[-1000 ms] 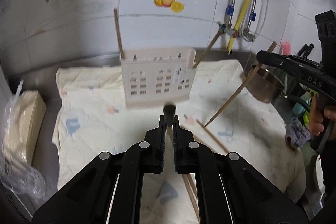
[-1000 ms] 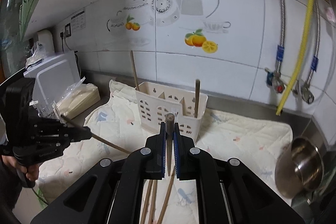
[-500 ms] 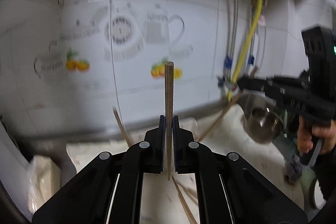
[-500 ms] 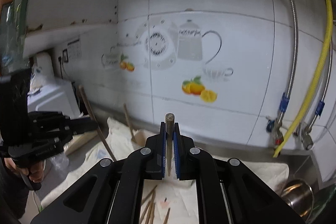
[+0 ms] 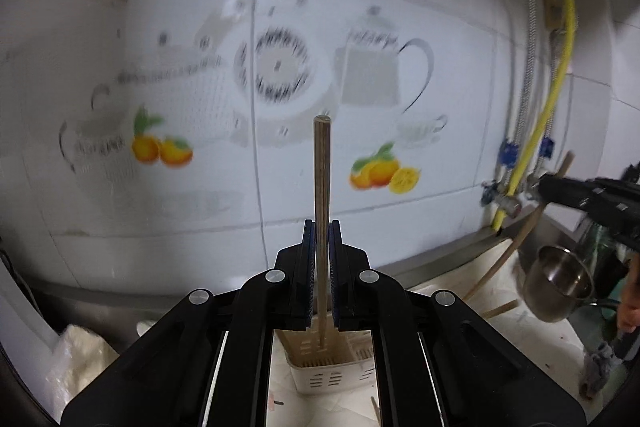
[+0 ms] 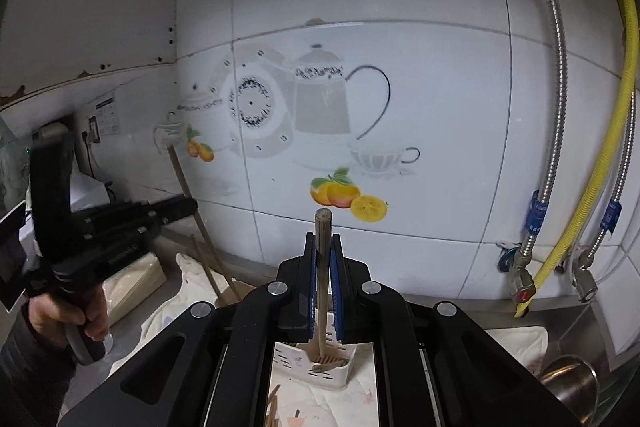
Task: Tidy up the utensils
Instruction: 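Carry the left tool's chopstick above the holder while the right tool carries its own there, then open the left tool over the holder while the right tool opens to release its chopstick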
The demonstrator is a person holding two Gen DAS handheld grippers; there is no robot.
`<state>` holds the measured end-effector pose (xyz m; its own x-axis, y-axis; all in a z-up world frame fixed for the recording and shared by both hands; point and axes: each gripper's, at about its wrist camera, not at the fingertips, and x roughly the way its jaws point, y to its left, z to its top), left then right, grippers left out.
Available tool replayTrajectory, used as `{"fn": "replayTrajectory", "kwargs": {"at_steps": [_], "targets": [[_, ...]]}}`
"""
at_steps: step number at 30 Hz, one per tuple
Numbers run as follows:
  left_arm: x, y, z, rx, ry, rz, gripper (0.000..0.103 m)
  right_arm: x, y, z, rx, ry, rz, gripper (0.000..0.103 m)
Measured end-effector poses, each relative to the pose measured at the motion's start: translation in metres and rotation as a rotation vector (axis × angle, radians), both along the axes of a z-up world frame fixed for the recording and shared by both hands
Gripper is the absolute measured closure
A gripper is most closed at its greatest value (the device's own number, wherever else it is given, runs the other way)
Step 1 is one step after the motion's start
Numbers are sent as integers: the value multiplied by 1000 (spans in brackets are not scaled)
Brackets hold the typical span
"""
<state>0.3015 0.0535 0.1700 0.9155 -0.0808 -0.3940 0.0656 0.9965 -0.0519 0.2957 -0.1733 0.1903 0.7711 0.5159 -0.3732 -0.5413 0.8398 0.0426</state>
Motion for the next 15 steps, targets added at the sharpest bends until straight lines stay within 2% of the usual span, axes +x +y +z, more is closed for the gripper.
{"fn": "replayTrajectory", "kwargs": {"at_steps": [2, 7, 15], "targets": [[9, 5, -15, -31, 42, -4, 98, 6, 4, -7, -18, 6, -7, 97], [19, 8, -44, -36, 107, -13, 97, 20, 13, -30, -63, 46, -8, 97], [18, 11, -55, -23, 133, 0, 96, 35, 17, -58, -66, 122, -4, 96]]}}
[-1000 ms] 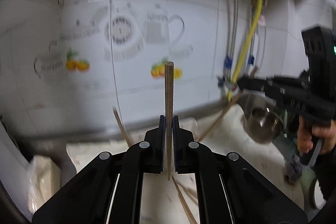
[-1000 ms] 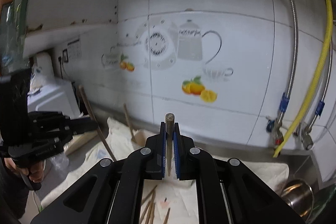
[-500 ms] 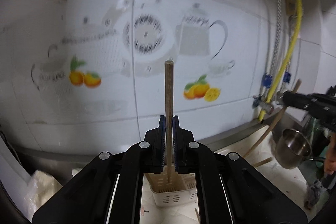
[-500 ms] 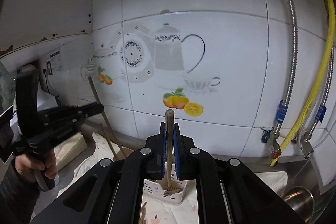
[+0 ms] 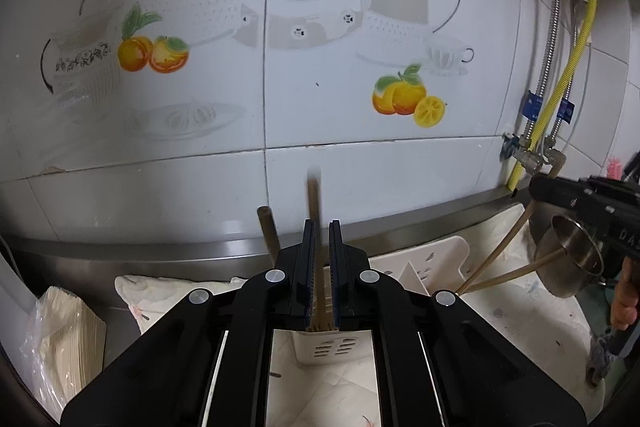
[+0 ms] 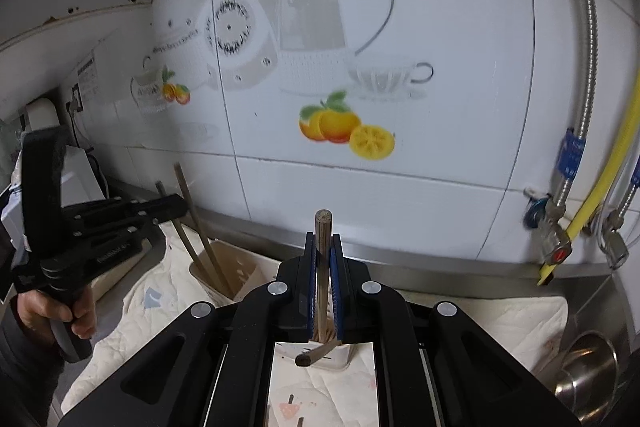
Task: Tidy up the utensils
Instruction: 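Open the left tool over the holder while the right tool opens to release its chopstick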
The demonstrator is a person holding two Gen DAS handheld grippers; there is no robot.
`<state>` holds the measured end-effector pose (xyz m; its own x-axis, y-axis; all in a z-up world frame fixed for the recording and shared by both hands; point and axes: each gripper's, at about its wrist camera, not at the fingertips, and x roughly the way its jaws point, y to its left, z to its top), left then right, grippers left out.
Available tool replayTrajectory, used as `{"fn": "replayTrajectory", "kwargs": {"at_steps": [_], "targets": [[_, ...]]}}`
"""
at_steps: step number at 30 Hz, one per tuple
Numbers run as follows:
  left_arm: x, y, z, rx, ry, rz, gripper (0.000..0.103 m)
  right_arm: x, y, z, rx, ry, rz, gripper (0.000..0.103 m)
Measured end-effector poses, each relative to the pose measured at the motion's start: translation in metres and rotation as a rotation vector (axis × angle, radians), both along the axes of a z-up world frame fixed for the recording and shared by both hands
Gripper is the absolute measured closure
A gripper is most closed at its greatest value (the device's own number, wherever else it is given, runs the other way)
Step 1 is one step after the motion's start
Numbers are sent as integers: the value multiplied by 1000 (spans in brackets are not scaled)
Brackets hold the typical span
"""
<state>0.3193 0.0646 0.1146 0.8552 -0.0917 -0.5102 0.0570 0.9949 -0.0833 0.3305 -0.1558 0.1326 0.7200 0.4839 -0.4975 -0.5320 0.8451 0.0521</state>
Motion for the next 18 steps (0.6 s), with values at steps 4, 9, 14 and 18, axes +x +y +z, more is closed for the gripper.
{"fn": "replayTrajectory", "kwargs": {"at_steps": [4, 9, 14, 18], "targets": [[-4, 0, 3, -3, 3, -3, 96, -1, -2, -1, 6, -2, -7, 91], [-20, -1, 14, -3, -16, -6, 88, -15, -15, 12, 26, -39, -27, 72], [-56, -9, 23, 9, -58, -9, 64, -45, -31, 24, 49, -87, -39, 60], [-87, -15, 18, 13, -63, -11, 56, -73, -40, 23, 46, -112, -41, 46]]}}
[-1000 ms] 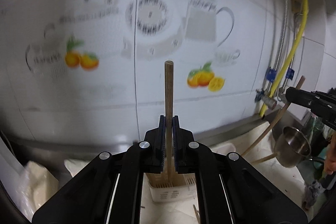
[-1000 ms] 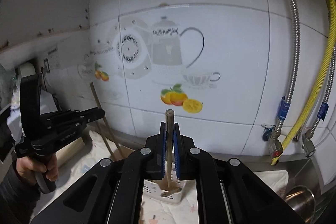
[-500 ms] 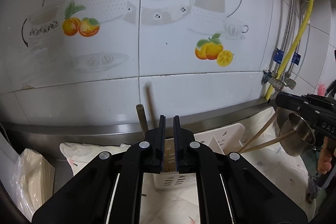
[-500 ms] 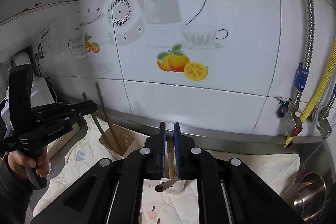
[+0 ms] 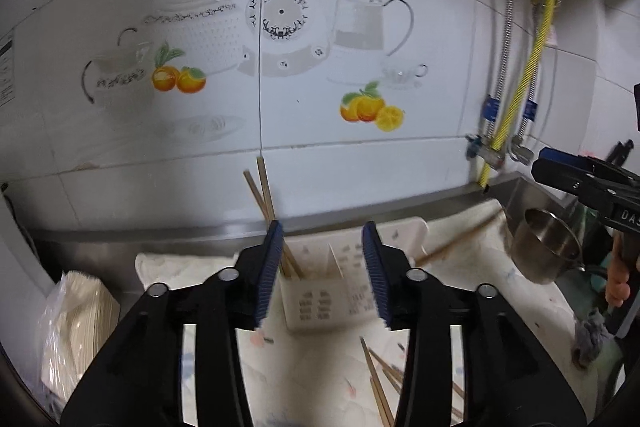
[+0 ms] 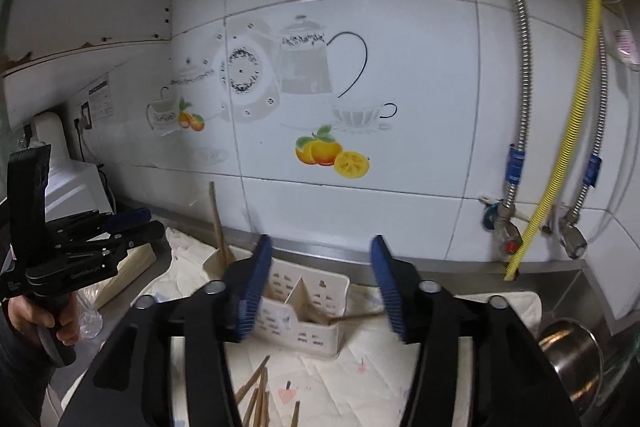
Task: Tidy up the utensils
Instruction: 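Open the left tool over the holder while the right tool opens to release its chopstick, then return both tools to the mat and grasp one more chopstick each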
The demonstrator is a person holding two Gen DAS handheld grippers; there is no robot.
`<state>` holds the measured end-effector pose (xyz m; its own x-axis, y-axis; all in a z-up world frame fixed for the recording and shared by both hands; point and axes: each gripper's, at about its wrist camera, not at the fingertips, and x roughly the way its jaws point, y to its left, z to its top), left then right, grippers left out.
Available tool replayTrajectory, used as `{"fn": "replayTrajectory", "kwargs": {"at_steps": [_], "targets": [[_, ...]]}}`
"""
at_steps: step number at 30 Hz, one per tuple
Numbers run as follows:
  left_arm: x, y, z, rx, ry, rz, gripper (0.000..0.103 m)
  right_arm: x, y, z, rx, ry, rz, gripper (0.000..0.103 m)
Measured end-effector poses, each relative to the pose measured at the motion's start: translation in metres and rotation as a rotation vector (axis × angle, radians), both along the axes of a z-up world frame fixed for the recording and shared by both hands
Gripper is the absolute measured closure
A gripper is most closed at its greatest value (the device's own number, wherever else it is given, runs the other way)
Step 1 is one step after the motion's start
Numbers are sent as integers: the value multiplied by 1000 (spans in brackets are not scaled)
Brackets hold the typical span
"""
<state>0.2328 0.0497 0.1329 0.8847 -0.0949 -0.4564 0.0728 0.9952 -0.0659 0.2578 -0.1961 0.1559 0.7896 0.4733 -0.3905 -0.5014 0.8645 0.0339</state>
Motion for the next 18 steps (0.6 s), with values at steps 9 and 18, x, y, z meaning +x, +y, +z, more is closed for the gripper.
{"fn": "replayTrajectory", "kwargs": {"at_steps": [9, 18], "targets": [[-63, -11, -49, -21, 75, -14, 48, -61, -18, -45, -2, 32, 21, 35], [-111, -31, -115, -44, 198, -55, 44, -105, -28, -114, -42, 129, 11, 33]]}}
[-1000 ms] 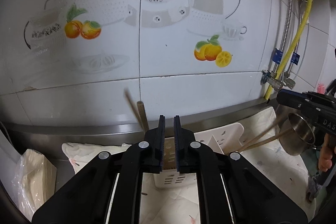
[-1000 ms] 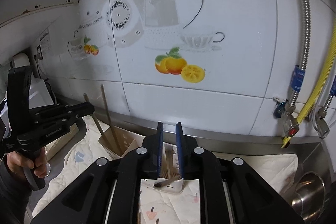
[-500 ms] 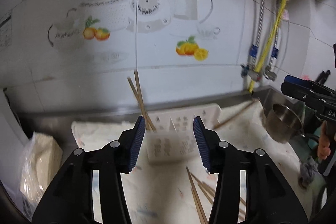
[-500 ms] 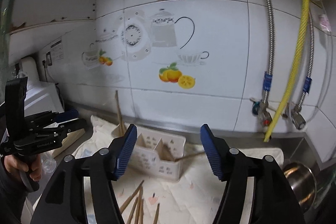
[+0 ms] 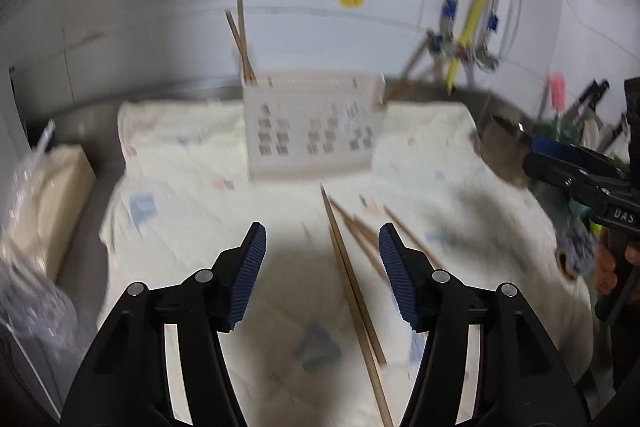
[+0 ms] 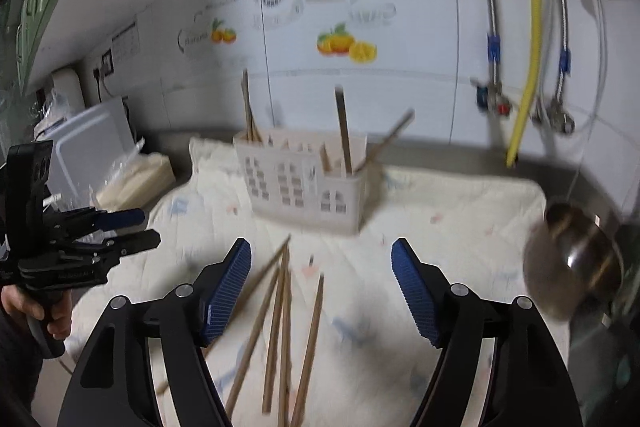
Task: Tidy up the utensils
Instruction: 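Return both tools to the mat and grasp one more chopstick each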
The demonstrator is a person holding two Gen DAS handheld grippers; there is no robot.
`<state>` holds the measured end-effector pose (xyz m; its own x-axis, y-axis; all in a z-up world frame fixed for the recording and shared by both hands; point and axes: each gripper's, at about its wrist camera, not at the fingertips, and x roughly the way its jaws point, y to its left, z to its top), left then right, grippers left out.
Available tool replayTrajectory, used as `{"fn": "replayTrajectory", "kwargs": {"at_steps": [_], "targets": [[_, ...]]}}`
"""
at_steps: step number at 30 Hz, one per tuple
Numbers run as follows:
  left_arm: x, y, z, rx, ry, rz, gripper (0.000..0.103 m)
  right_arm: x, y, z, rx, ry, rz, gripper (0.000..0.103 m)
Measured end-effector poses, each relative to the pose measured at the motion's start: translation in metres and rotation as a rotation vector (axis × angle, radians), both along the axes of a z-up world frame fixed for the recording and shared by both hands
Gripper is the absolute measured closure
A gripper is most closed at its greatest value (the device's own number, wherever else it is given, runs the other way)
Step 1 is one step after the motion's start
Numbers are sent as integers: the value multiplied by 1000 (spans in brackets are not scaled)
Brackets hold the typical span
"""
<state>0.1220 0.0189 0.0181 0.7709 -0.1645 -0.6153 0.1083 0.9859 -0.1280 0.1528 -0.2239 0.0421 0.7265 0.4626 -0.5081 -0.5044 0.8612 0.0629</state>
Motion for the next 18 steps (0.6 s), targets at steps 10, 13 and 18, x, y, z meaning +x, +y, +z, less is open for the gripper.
{"fn": "replayTrajectory", "kwargs": {"at_steps": [10, 13, 18], "targets": [[-36, -26, -64, -31, 152, -61, 48, -31, -10, -60, -19, 111, -39, 33], [-37, -30, -79, -39, 190, -63, 62, -35, -14, -70, -15, 134, -53, 33], [-38, -36, -94, -29, 221, -62, 74, -40, -14, -83, -40, 162, -53, 36]]}}
